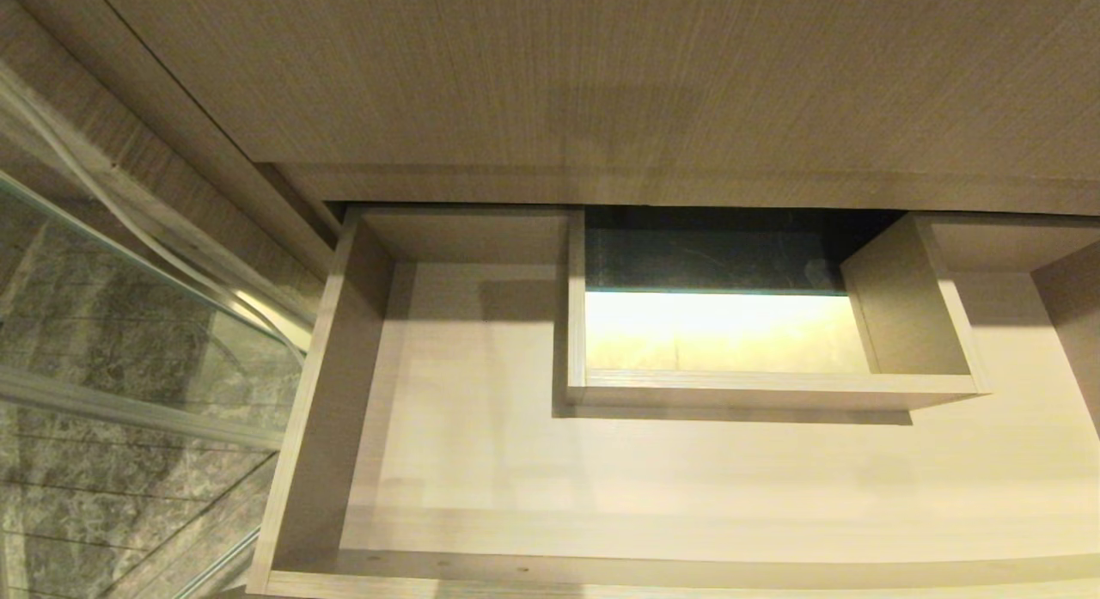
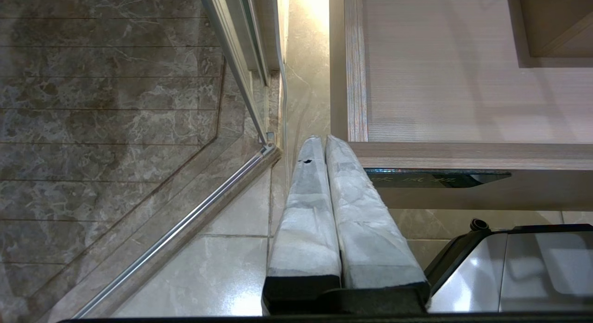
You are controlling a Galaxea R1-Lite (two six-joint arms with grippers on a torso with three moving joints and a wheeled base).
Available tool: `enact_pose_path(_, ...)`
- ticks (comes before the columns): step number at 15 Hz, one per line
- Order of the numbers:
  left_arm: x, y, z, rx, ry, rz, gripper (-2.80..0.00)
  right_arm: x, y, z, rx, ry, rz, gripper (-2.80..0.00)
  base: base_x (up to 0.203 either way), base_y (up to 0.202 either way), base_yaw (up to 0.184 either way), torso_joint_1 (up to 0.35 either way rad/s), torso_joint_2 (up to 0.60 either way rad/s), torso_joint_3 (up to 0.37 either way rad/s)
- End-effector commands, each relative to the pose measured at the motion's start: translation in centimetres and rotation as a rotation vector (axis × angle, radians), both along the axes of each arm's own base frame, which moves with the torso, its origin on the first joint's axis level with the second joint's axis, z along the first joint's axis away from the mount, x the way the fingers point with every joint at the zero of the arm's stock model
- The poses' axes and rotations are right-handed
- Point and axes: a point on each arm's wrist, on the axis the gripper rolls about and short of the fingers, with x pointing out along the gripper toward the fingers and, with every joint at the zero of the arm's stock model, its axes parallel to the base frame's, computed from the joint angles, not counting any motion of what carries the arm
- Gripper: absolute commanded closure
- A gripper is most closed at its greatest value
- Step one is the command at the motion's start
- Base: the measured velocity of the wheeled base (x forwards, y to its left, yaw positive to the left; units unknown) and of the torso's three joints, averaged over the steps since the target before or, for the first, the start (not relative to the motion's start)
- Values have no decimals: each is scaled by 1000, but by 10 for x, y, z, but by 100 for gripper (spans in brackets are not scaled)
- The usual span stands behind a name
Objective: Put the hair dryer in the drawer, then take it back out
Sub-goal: Pick up the hairdryer
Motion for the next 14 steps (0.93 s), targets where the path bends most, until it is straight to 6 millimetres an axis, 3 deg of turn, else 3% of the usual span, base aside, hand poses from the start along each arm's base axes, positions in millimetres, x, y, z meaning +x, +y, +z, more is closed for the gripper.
enact_pose_path(1, 0, 0, 0, 0, 1, 0, 0, 0, 0, 0, 0, 2, 0, 0, 0, 0, 0, 0, 0, 0)
enact_pose_path(14, 0, 0, 0, 0, 1, -1, 0, 0, 0, 0, 0, 2, 0, 0, 0, 0, 0, 0, 0, 0)
